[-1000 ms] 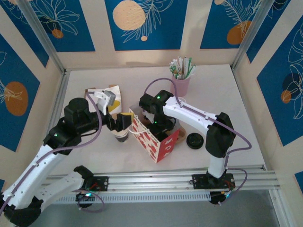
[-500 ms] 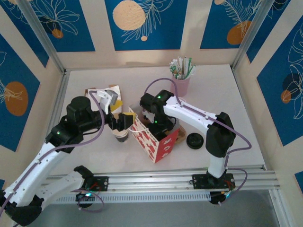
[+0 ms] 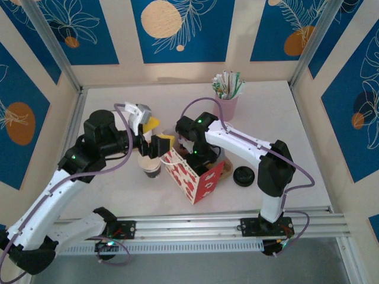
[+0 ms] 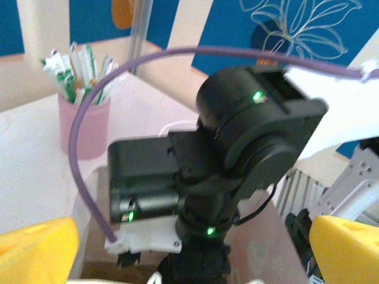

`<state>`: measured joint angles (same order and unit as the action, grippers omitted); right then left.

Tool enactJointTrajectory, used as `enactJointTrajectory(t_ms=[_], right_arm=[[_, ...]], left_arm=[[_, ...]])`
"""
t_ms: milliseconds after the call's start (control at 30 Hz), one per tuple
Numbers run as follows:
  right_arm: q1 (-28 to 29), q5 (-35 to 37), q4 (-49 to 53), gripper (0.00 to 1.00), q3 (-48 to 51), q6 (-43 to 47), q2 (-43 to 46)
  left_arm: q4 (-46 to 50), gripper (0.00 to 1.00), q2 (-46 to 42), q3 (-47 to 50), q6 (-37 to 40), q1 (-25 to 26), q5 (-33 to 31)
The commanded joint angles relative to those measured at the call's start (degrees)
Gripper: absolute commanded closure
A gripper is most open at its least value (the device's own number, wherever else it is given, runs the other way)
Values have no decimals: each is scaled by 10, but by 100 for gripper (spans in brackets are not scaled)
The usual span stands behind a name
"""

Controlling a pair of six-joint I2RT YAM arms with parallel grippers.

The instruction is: Pack the takeout coffee

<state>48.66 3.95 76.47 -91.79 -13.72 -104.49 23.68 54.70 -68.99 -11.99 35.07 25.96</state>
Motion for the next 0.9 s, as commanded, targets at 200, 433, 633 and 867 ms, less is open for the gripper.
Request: enactJointTrajectory(t_ms=[200, 433, 633, 867], right_arm=[[1, -29, -18, 35, 25, 7, -35], [-1, -31, -22, 35, 24, 9, -44], [-2, -33, -29, 35, 25, 12, -48], [-3, -39, -45, 35, 31, 16, -53]], left_arm=[[73, 0, 56, -76, 49, 30, 41], [73, 0, 63, -76, 57, 42, 39], [64, 0, 62, -68, 56, 42, 41], [58, 0, 60, -66, 56, 43, 40]])
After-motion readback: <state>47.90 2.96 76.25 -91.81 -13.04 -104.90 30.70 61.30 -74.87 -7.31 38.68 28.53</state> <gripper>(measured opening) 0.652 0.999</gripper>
